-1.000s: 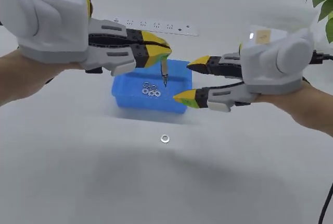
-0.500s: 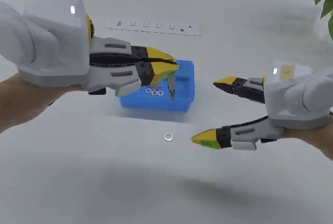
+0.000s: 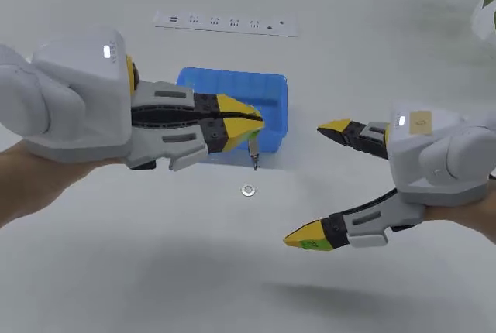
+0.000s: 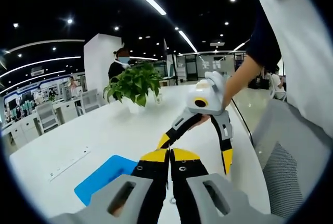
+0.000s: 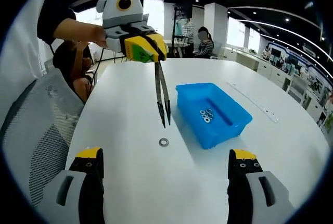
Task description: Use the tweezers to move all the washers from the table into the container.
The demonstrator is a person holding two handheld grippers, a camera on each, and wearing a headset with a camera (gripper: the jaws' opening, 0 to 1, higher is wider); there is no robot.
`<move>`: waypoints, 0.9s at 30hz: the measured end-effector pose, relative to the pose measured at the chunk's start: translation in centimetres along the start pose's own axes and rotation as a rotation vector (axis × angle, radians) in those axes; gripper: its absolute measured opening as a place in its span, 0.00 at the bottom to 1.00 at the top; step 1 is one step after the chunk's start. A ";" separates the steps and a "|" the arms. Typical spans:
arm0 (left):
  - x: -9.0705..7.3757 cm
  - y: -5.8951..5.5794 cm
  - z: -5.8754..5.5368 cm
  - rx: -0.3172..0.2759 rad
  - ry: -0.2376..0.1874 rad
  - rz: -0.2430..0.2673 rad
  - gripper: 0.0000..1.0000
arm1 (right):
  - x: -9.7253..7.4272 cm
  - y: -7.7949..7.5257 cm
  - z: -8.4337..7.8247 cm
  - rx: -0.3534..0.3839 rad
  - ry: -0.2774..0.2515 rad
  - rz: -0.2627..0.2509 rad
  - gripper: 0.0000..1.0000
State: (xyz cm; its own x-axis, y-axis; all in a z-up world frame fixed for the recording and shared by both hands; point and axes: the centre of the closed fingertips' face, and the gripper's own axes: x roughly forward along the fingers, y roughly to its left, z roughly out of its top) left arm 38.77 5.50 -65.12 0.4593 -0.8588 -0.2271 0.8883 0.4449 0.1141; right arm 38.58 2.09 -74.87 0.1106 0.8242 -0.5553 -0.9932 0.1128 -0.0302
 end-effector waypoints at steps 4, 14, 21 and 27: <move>0.1 -0.3 -1.1 -0.009 0.019 -0.005 0.04 | 0.2 0.2 -0.2 0.012 -0.007 0.012 1.00; 0.6 -0.9 -2.8 -0.012 0.046 -0.023 0.04 | -0.1 0.2 -1.0 0.049 -0.010 0.008 1.00; 1.1 -0.9 -3.3 -0.027 0.053 -0.035 0.04 | 0.2 0.8 -1.7 0.077 -0.011 0.020 1.00; 1.4 -0.9 -3.7 -0.034 0.064 -0.054 0.04 | 0.3 0.9 -2.2 0.076 0.002 0.024 0.99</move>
State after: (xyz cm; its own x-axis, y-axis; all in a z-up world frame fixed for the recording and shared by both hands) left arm 38.59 4.84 -69.16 0.4090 -0.8641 -0.2934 0.9104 0.4081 0.0675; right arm 37.65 1.22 -76.85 0.0865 0.8259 -0.5572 -0.9898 0.1347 0.0460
